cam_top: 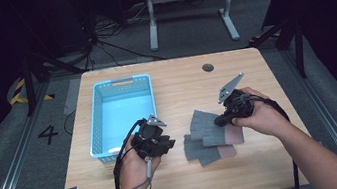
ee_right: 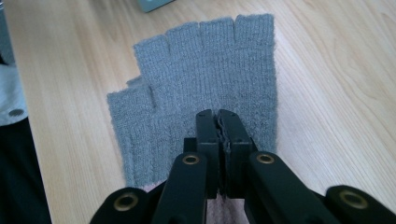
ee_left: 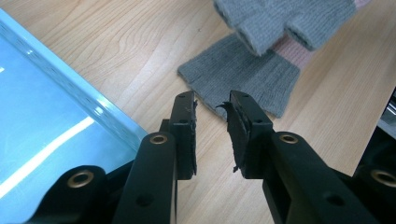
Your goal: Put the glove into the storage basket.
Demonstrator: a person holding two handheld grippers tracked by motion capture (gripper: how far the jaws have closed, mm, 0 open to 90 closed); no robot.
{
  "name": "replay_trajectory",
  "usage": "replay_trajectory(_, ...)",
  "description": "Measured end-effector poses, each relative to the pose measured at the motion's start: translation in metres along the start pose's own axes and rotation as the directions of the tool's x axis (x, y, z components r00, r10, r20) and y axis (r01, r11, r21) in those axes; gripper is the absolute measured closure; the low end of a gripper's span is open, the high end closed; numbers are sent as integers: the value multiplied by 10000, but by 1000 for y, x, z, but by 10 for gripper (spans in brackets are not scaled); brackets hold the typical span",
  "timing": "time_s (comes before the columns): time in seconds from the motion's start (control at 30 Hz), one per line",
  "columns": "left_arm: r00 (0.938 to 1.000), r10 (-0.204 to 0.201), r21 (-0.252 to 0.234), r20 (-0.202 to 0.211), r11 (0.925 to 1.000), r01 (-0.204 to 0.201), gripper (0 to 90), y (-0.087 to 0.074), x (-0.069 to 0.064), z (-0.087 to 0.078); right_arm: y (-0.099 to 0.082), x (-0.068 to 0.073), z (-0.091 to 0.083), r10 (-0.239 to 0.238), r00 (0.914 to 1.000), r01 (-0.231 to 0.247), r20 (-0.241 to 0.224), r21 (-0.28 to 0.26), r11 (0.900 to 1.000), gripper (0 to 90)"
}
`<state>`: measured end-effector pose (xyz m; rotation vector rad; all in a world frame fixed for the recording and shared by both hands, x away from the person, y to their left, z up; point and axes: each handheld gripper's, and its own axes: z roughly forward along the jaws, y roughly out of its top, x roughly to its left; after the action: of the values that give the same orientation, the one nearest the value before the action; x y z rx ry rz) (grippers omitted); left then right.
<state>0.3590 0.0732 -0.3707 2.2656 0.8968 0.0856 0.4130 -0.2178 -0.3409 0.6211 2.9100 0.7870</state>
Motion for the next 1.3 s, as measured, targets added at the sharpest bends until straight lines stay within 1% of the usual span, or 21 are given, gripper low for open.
replay_trajectory(0.07, 10000, 26, 1, 30, 10000, -26, 721, 0, 0, 0, 0, 0, 3, -198, 9996, 199, -182, 65, 9998, 887)
replay_trajectory(0.13, 10000, 56, -1, 19, 10000, -56, 721, 1, 0, 1, 0, 1, 5, -324, 9991, 326, -263, 105, 9994, 887)
replay_trajectory(0.2, 10000, 67, 7, 15, 10000, -67, 721, 1, 0, 1, 0, 1, 7, -338, 9990, 342, -306, 125, 9993, 887)
replay_trajectory(0.27, 10000, 60, 21, 17, 10000, -60, 721, 0, -1, 1, -1, 2, 13, -430, 9981, 439, -436, 192, 9989, 887)
replay_trajectory(0.33, 10000, 54, 5, 8, 10000, -54, 721, 0, -1, 1, -2, 2, 17, -490, 9974, 498, -538, 136, 9987, 887)
replay_trajectory(0.43, 10000, 77, 26, 25, 10000, -77, 721, 0, -1, 1, -2, 3, 20, -508, 9970, 518, -580, 149, 9985, 887)
replay_trajectory(0.53, 9999, 100, 115, 41, 9999, -101, 721, 0, -2, 3, -3, 3, 28, -673, 9952, 698, -705, 329, 9970, 887)
replay_trajectory(0.7, 10000, 95, 99, 31, 9999, -95, 721, 1, -2, 3, -5, 3, 38, -778, 9923, 823, -965, 436, 9957, 887)
replay_trajectory(0.77, 9999, 112, 134, 75, 9998, -113, 721, 1, -2, 4, -6, 4, 40, -846, 9907, 890, -1067, 366, 9954, 887)
replay_trajectory(0.83, 9999, 115, 151, 81, 9998, -116, 721, 1, -2, 4, -6, 4, 42, -819, 9898, 874, -1164, 427, 9953, 887)
replay_trajectory(0.87, 9999, 112, 148, 86, 9998, -113, 721, 2, -2, 5, -7, 4, 44, -883, 9890, 933, -1189, 379, 9949, 887)
replay_trajectory(1.03, 9998, 148, 150, 125, 9998, -149, 722, 2, -2, 5, -7, 5, 51, -965, 9869, 1036, -1293, 493, 9934, 887)
replay_trajectory(1.07, 9998, 145, 149, 130, 9998, -147, 722, 2, -2, 5, -8, 6, 52, -874, 9877, 957, -1295, 590, 9937, 887)
replay_trajectory(1.13, 9998, 159, 156, 128, 9997, -161, 722, 2, -2, 5, -8, 5, 56, -932, 9870, 1015, -1313, 578, 9932, 887)
replay_trajectory(1.2, 9998, 151, 150, 116, 9998, -152, 721, 2, -2, 6, -9, 5, 58, -863, 9877, 956, -1300, 668, 9932, 887)
replay_trajectory(1.3, 9998, 135, 158, 114, 9998, -137, 722, 2, -2, 6, -9, 4, 59, -881, 9878, 980, -1283, 732, 9925, 887)
